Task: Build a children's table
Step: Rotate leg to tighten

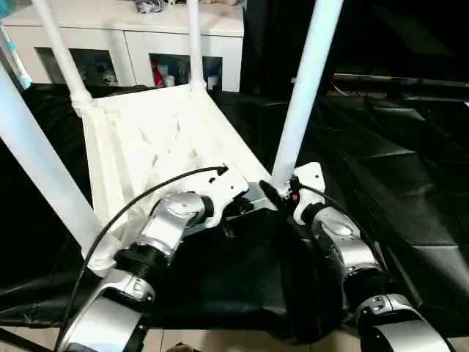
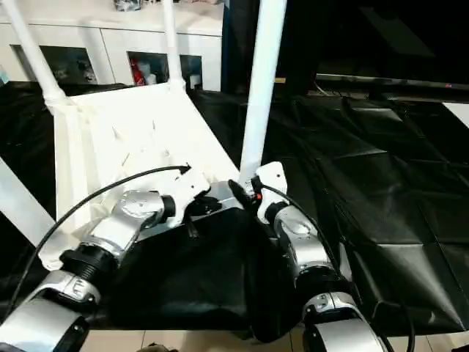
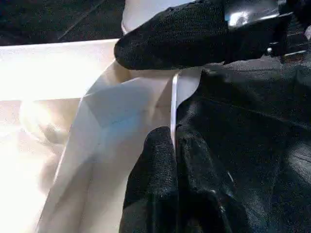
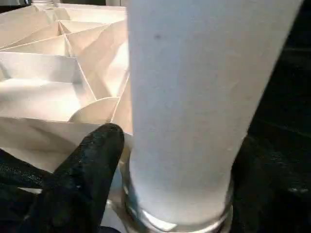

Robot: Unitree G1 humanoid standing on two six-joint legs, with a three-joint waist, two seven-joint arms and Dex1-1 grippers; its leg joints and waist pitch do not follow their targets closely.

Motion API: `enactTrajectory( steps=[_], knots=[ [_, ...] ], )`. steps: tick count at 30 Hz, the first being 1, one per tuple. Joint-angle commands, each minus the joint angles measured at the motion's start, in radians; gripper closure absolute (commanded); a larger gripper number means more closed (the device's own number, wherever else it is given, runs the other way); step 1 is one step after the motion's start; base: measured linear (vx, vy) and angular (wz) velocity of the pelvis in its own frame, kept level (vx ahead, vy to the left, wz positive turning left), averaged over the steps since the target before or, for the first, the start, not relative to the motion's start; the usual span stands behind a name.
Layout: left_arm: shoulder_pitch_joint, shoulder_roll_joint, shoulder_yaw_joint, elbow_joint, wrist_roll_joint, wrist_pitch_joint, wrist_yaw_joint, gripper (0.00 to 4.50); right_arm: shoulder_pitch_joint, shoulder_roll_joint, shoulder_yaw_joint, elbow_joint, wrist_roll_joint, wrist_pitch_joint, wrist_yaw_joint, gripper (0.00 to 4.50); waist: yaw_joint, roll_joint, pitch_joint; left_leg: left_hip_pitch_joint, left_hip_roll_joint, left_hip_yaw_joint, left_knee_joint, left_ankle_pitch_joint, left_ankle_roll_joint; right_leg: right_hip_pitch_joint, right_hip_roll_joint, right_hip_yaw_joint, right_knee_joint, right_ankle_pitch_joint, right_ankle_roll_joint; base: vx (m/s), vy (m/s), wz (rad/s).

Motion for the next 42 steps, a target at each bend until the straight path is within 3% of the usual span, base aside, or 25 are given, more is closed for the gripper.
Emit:
enactTrajectory(
  steps=[1, 6, 7, 9, 11, 12, 16, 17, 18, 19, 20, 22, 25, 28, 33, 34, 36, 40, 42],
  knots=[
    [0.025, -0.047, -0.046, 0.007, -0.022, -0.014, -0.017, 4.5, 0.003, 0.028, 0.072, -0.001, -0.01, -0.006, 0.115, 0.77, -0.01, 0.0, -0.039, 0.038, 0.088, -0.06, -0.104, -0.411, -0.068, -0.009, -0.077, 0.044, -0.082, -0.235, -0.174, 0.0, 0.0, 0.0],
    [0.046, 0.003, -0.043, -0.031, -0.041, -0.038, -0.109, 4.5, 0.003, -0.028, 0.068, -0.042, 0.026, -0.005, 0.258, 0.77, -0.005, -0.006, -0.043, 0.032, 0.089, -0.055, -0.096, -0.343, -0.017, 0.002, -0.08, 0.044, -0.078, -0.189, -0.19, 0.0, 0.0, 0.0],
    [0.059, 0.034, -0.042, -0.053, -0.057, -0.059, -0.172, 4.5, 0.01, -0.065, 0.066, -0.08, 0.059, 0.022, 0.363, 0.77, -0.003, -0.001, -0.044, 0.029, 0.087, -0.054, -0.093, -0.316, 0.001, 0.006, -0.078, 0.043, -0.077, -0.167, -0.198, 0.0, 0.0, 0.0],
    [0.073, 0.083, -0.042, -0.074, -0.074, -0.081, -0.256, 4.5, 0.024, -0.122, 0.082, -0.135, 0.092, 0.053, 0.498, 0.77, 0.002, -0.007, -0.049, 0.025, 0.086, -0.049, -0.084, -0.249, 0.04, 0.013, -0.077, 0.041, -0.07, -0.093, -0.214, 0.0, 0.0, 0.0],
    [0.084, 0.125, -0.041, -0.088, -0.091, -0.105, -0.326, 4.5, 0.035, -0.167, 0.098, -0.17, 0.106, 0.072, 0.588, 0.77, 0.01, 0.004, -0.05, 0.022, 0.088, -0.043, -0.077, -0.179, 0.074, 0.013, -0.073, 0.037, -0.059, -0.021, -0.233, 0.0, 0.0, 0.0],
    [0.089, 0.148, -0.038, -0.095, -0.106, -0.117, -0.373, 4.5, 0.039, -0.189, 0.106, -0.185, 0.111, 0.084, 0.627, 0.77, 0.013, 0.003, -0.053, 0.02, 0.089, -0.041, -0.073, -0.137, 0.092, 0.015, -0.071, 0.032, -0.05, 0.019, -0.252, 0.0, 0.0, 0.0],
    [0.1, 0.202, -0.028, -0.123, -0.142, -0.11, -0.473, 4.5, 0.043, -0.229, 0.117, -0.21, 0.112, 0.104, 0.713, 0.77, 0.014, 0.005, -0.06, 0.017, 0.09, -0.04, -0.064, -0.083, 0.102, 0.014, -0.069, 0.03, -0.034, 0.102, -0.281, 0.0, 0.0, 0.0],
    [0.1, 0.223, -0.026, -0.126, -0.147, -0.109, -0.496, 4.5, 0.044, -0.242, 0.126, -0.218, 0.111, 0.11, 0.745, 0.77, 0.015, 0.007, -0.057, 0.016, 0.089, -0.038, -0.061, -0.089, 0.108, 0.007, -0.064, 0.029, -0.031, 0.106, -0.291, 0.0, 0.0, 0.0],
    [0.1, 0.239, -0.025, -0.13, -0.151, -0.111, -0.512, 4.5, 0.047, -0.253, 0.134, -0.23, 0.114, 0.12, 0.768, 0.77, 0.014, 0.0, -0.056, 0.017, 0.091, -0.038, -0.063, -0.098, 0.106, 0.006, -0.064, 0.029, -0.032, 0.095, -0.291, 0.0, 0.0, 0.0],
    [0.097, 0.249, -0.024, -0.126, -0.151, -0.114, -0.52, 4.5, 0.048, -0.259, 0.142, -0.235, 0.112, 0.123, 0.782, 0.77, 0.015, 0.004, -0.056, 0.019, 0.09, -0.038, -0.063, -0.119, 0.099, 0.005, -0.064, 0.028, -0.032, 0.068, -0.289, 0.0, 0.0, 0.0],
    [0.094, 0.261, -0.023, -0.121, -0.151, -0.118, -0.529, 4.5, 0.049, -0.265, 0.151, -0.24, 0.11, 0.127, 0.798, 0.77, 0.014, 0.0, -0.054, 0.018, 0.091, -0.038, -0.065, -0.127, 0.097, 0.005, -0.063, 0.027, -0.033, 0.053, -0.286, 0.0, 0.0, 0.0],
    [0.087, 0.271, -0.019, -0.105, -0.149, -0.133, -0.537, 4.5, 0.046, -0.268, 0.161, -0.238, 0.103, 0.125, 0.806, 0.77, 0.012, 0.002, -0.05, 0.018, 0.092, -0.039, -0.07, -0.163, 0.077, 0.003, -0.066, 0.03, -0.038, -0.003, -0.276, 0.0, 0.0, 0.0],
    [0.077, 0.277, -0.001, -0.088, -0.149, -0.142, -0.527, 4.5, 0.028, -0.24, 0.157, -0.217, 0.109, 0.145, 0.798, 1.02, 0.007, -0.01, -0.046, 0.022, 0.095, -0.039, -0.078, -0.216, 0.027, 0.001, -0.071, 0.033, -0.044, -0.077, -0.273, 0.0, 0.0, 0.0],
    [0.077, 0.274, 0.004, -0.092, -0.154, -0.136, -0.522, 4.5, 0.026, -0.231, 0.152, -0.221, 0.12, 0.158, 0.802, 1.34, 0.007, -0.01, -0.046, 0.022, 0.094, -0.038, -0.076, -0.2, 0.026, 0.002, -0.072, 0.034, -0.043, -0.069, -0.272, 0.0, 0.0, 0.0],
    [0.084, 0.263, 0.0, -0.09, -0.165, -0.137, -0.51, 4.5, 0.031, -0.223, 0.143, -0.219, 0.138, 0.174, 0.811, 1.64, 0.01, -0.012, -0.048, 0.018, 0.091, -0.036, -0.068, -0.139, 0.056, 0.005, -0.072, 0.033, -0.036, -0.005, -0.277, 0.0, 0.0, 0.0],
    [0.087, 0.26, -0.001, -0.09, -0.161, -0.139, -0.5, 4.5, 0.039, -0.218, 0.14, -0.219, 0.137, 0.17, 0.803, 1.7, 0.01, -0.017, -0.046, 0.017, 0.091, -0.036, -0.068, -0.138, 0.06, 0.005, -0.072, 0.033, -0.037, -0.007, -0.276, 0.0, 0.0, 0.0],
    [0.092, 0.252, -0.002, -0.088, -0.146, -0.143, -0.464, 4.5, 0.055, -0.203, 0.135, -0.215, 0.122, 0.168, 0.75, 1.74, 0.012, -0.01, -0.046, 0.018, 0.092, -0.037, -0.069, -0.148, 0.058, 0.003, -0.073, 0.033, -0.039, -0.033, -0.273, 0.0, 0.0, 0.0],
    [0.081, 0.216, -0.002, -0.06, -0.105, -0.132, -0.35, 4.5, 0.073, -0.175, 0.133, -0.183, 0.07, 0.146, 0.601, 1.77, 0.003, -0.006, -0.039, 0.021, 0.093, -0.041, -0.079, -0.224, 0.012, -0.004, -0.076, 0.038, -0.05, -0.126, -0.257, 0.0, 0.0, 0.0],
    [0.046, 0.145, -0.002, -0.003, -0.067, -0.108, -0.206, 4.5, 0.08, -0.113, 0.103, -0.126, 0.032, 0.142, 0.373, 1.78, -0.004, -0.003, -0.026, 0.031, 0.089, -0.05, -0.088, -0.349, -0.046, -0.01, -0.084, 0.043, -0.077, -0.331, -0.214, 0.0, 0.0, 0.0]
  ],
)
